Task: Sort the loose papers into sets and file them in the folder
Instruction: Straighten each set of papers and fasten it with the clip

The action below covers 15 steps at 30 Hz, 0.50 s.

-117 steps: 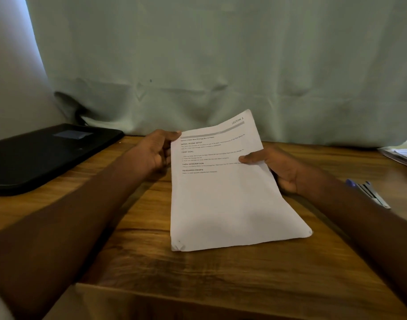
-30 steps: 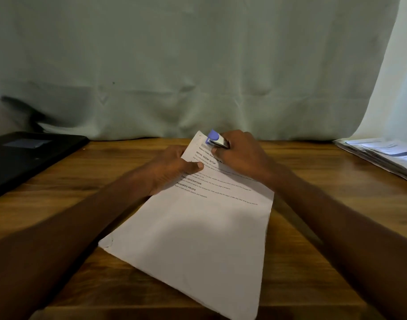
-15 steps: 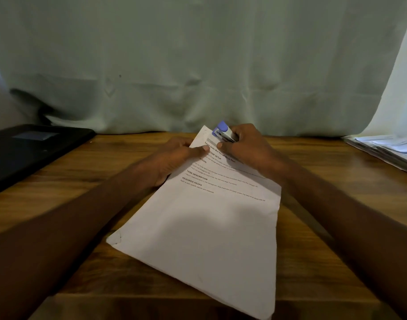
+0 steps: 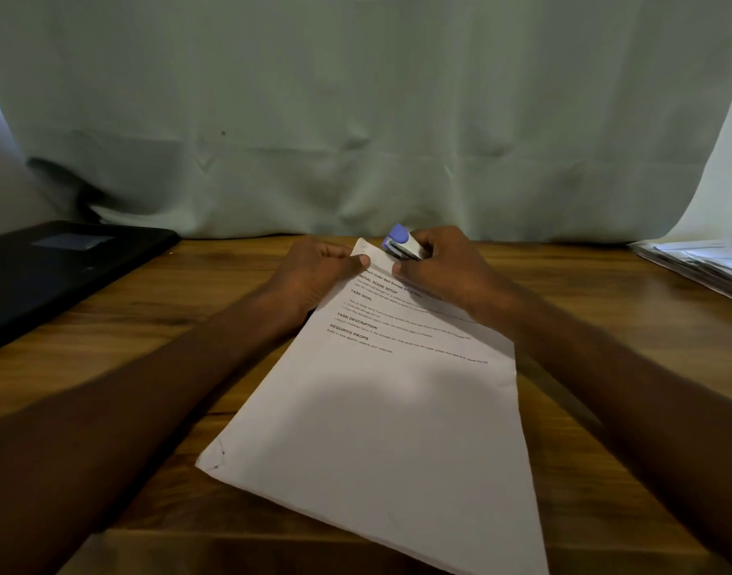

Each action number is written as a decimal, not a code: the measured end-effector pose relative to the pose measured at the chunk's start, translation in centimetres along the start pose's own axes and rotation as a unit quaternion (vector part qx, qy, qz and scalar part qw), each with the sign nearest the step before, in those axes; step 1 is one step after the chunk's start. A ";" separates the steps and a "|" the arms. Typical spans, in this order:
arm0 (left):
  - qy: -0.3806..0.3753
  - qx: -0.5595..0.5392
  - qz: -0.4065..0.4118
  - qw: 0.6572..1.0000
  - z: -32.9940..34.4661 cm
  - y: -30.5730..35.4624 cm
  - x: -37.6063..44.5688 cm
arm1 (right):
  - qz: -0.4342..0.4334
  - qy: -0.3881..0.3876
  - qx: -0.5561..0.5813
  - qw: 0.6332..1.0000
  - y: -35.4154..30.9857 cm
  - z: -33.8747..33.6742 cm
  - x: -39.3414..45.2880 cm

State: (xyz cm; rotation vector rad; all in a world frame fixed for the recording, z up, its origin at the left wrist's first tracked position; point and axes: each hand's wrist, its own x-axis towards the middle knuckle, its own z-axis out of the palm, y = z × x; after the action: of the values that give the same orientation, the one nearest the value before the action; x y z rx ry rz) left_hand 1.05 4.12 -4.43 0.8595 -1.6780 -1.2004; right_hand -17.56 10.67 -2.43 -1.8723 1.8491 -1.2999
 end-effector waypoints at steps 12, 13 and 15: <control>-0.037 0.055 -0.025 0.998 -0.3 0.0 0.1 | 0.055 -0.069 0.377 0.922 -0.3 -2.1 0.6; -0.044 0.050 -0.025 0.998 -0.3 -0.1 0.1 | 0.031 -0.040 0.316 0.947 -0.3 -2.2 0.5; -0.049 0.050 -0.017 0.997 -0.2 0.0 0.0 | -0.015 -0.001 0.217 0.976 -0.2 -2.2 0.4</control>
State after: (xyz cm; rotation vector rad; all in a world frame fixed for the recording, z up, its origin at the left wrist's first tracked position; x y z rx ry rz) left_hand 1.21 4.04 -4.40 0.9055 -1.8230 -1.2066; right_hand -19.05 11.31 -0.83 -1.6682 1.3906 -1.5575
